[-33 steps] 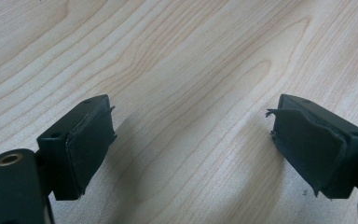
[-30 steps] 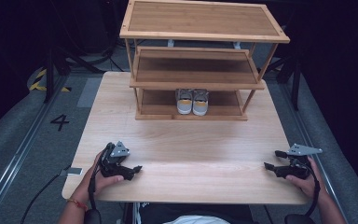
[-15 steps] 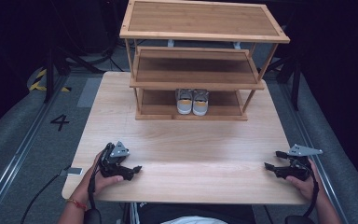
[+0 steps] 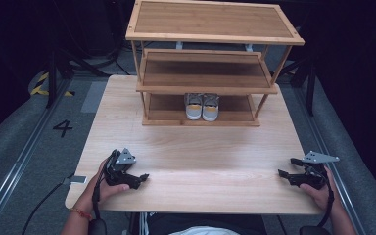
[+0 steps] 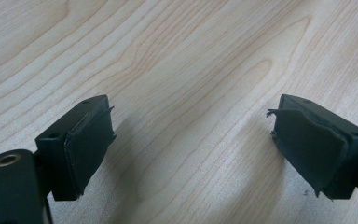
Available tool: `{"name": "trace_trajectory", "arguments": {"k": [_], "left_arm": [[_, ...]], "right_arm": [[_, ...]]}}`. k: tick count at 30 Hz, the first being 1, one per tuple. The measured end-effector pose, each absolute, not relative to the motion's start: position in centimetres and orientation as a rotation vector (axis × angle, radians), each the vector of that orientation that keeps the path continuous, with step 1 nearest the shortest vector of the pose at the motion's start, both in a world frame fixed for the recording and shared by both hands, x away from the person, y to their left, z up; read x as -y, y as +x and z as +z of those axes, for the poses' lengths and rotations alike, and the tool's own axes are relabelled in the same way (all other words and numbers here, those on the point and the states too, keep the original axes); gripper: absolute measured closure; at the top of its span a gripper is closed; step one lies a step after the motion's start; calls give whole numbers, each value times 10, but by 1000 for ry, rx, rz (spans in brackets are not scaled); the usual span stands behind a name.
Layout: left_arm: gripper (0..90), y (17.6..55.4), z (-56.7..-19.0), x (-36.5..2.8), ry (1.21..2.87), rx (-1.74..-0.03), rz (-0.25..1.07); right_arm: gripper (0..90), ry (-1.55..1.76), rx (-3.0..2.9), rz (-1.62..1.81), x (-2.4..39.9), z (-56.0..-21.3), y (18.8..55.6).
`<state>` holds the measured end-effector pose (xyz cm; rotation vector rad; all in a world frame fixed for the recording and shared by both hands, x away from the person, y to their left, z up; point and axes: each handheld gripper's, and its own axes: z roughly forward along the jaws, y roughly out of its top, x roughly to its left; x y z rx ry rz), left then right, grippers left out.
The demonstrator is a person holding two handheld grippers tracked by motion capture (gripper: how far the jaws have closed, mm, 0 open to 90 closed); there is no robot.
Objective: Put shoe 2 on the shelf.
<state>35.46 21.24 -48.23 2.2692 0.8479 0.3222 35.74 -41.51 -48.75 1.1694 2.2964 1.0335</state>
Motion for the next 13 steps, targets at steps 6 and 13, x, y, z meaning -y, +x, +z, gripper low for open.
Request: {"name": "trace_trajectory", "arguments": {"k": [6, 13], "left_arm": [[125, 355, -483, -212, 2267, -848, 323], [124, 355, -482, -212, 2270, -848, 322]], "right_arm": [[217, 1172, -2294, 1032, 415, -488, 358], [217, 1180, -2290, 1031, 415, -487, 358]]}}
